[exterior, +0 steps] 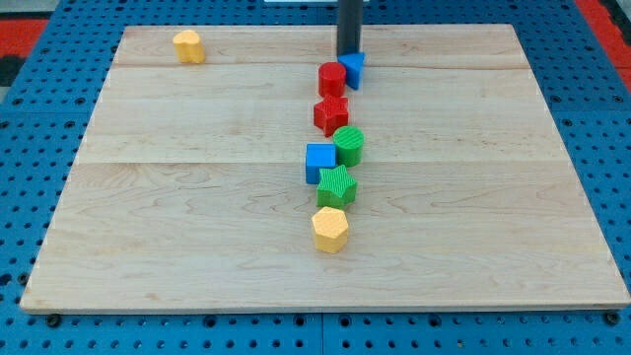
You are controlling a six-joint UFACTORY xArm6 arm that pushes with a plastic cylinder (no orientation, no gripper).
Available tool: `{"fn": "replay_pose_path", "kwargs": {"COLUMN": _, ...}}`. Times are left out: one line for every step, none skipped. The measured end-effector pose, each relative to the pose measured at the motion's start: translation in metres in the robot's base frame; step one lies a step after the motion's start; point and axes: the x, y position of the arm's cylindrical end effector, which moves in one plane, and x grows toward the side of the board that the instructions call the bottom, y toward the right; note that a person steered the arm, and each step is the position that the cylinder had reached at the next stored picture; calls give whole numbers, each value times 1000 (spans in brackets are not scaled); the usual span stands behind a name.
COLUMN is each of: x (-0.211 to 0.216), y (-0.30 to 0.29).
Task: Move the blue triangle to the bottom right to the green circle
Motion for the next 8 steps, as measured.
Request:
{"fn": "replay_pose_path", "kwargs": {"x": 25, "y": 25}}
{"fn": "replay_pose_path", "kwargs": {"x": 60, "y": -8}}
{"fn": "replay_pose_path", "kwargs": {"x": 38, "y": -29}}
{"fn": "replay_pose_path", "kwargs": {"x": 78, "y": -25}}
{"fn": "replay_pose_path", "kwargs": {"x": 79, "y": 15}}
{"fn": "replay_pose_path", "kwargs": {"x": 92, "y": 22}}
{"fn": "replay_pose_path", "kwargs": {"x": 122, "y": 24}}
{"fn": "replay_pose_path", "kwargs": {"x": 143, "y": 26}}
